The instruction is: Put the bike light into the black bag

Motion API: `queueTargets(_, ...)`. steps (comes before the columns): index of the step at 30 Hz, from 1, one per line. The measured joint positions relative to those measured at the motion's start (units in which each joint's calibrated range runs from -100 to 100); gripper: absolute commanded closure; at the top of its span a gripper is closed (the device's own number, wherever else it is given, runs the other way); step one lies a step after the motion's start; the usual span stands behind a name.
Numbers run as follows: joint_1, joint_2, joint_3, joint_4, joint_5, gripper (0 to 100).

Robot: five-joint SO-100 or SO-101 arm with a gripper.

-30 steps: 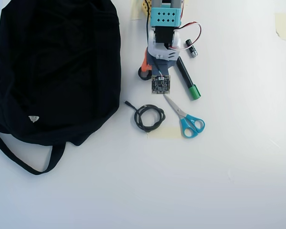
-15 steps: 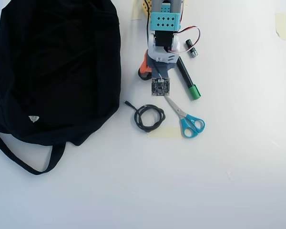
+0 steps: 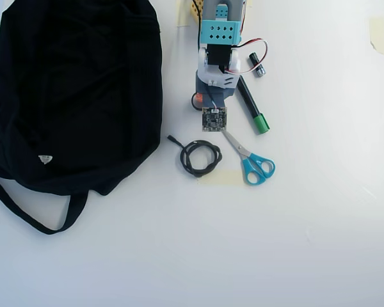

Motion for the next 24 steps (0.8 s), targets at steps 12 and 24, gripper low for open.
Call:
queueTargets(12,0.66,-0.33,-0.71,0.43,-0.24,98)
queueTargets(24,1.32,-0.08,-16.35,17.43,-0.24,98)
